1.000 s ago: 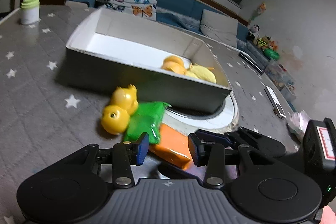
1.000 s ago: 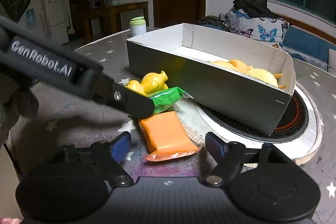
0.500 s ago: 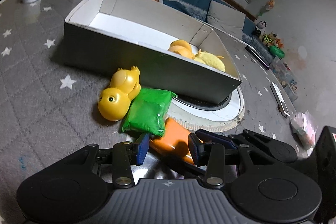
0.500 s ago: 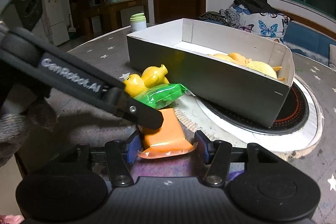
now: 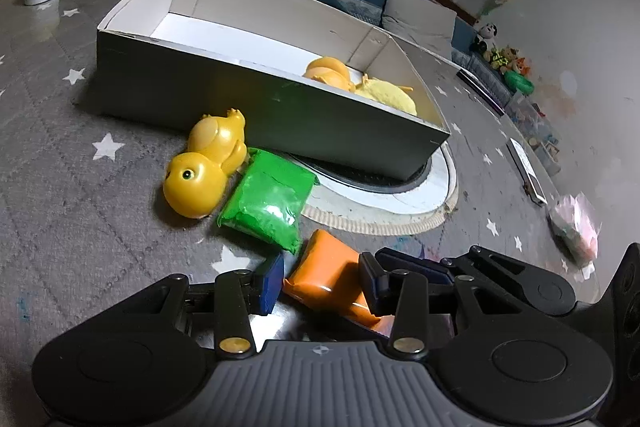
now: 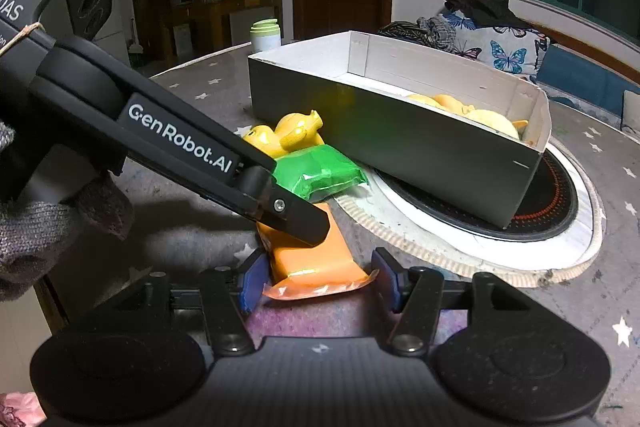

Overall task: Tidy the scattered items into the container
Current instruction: 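Close both grippers on the orange sponge beside the green bag, then lift the orange sponge with both grippers into the box and release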

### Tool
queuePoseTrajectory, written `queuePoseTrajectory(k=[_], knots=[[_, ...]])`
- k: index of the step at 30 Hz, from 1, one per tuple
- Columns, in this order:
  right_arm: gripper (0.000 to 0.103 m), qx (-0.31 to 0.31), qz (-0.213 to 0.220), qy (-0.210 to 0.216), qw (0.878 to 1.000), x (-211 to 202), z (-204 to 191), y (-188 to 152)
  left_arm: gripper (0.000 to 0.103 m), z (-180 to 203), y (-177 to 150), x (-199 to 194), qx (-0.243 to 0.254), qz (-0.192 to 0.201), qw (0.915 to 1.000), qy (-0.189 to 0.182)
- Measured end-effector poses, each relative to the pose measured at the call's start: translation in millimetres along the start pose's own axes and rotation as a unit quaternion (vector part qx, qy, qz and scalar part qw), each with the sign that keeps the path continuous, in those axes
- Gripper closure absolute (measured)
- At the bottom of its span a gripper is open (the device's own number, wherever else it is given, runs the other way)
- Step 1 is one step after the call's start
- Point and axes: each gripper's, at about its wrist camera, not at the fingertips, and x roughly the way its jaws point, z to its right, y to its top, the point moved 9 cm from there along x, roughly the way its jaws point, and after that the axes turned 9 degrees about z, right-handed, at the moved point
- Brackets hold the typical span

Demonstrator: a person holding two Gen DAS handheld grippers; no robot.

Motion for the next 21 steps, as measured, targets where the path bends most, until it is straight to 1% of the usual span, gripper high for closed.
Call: queuePoseTrajectory(k=[1, 2, 4, 6, 8, 10, 14, 18, 21], knots=[[0.041, 0.001, -0.001, -0.001, 1.000, -0.7, 0.4, -0.5, 0.059, 0.5, -0.4, -0.1, 0.000, -0.001, 1.0000, 0.000], [0.034, 0.003, -0.002, -0.001, 1.000, -1.2, 0.9, -1.1, 0.059, 1.1, -0.8, -0.2, 0.001, -0.001, 1.0000, -0.001], [0.034, 0.004, -0.002, -0.005, 1.000, -2.7, 2.3, -3.0, 0.059, 1.6, -1.2, -0.2, 0.001, -0.002, 1.0000, -0.001], [0.036, 0.002, 0.000, -0.008, 1.000, -4.5, 2.5, -4.2, 0.059, 2.7, -1.6, 0.8, 0.001, -0.003, 1.0000, -0.001], [0.041, 0.004, 0.002, -0.008, 1.000, -6.1, 2.8, -4.8, 0.059, 4.8, -2.6, 1.3, 0.001, -0.007, 1.0000, -0.005], [0.045, 0.007, 0.003, -0.010, 1.000, -7.2, 3.8, -4.8, 0.059, 8.6, -4.3, 1.7, 0.004, -0.010, 0.9999, -0.011], [0.047, 0.009, 0.005, -0.012, 1.000, -7.6, 5.0, -4.4, 0.059, 13.1, -4.8, 3.3, 0.013, -0.007, 0.9999, -0.007], [0.048, 0.007, 0.006, -0.014, 1.000, -8.6, 5.2, -3.7, 0.065, 13.7, -2.2, 0.9, 0.013, -0.002, 0.9999, -0.007], [0.049, 0.008, 0.010, -0.014, 1.000, -10.8, 6.5, -1.6, 0.066, 15.8, 1.9, -2.4, 0.014, 0.003, 0.9999, -0.009]])
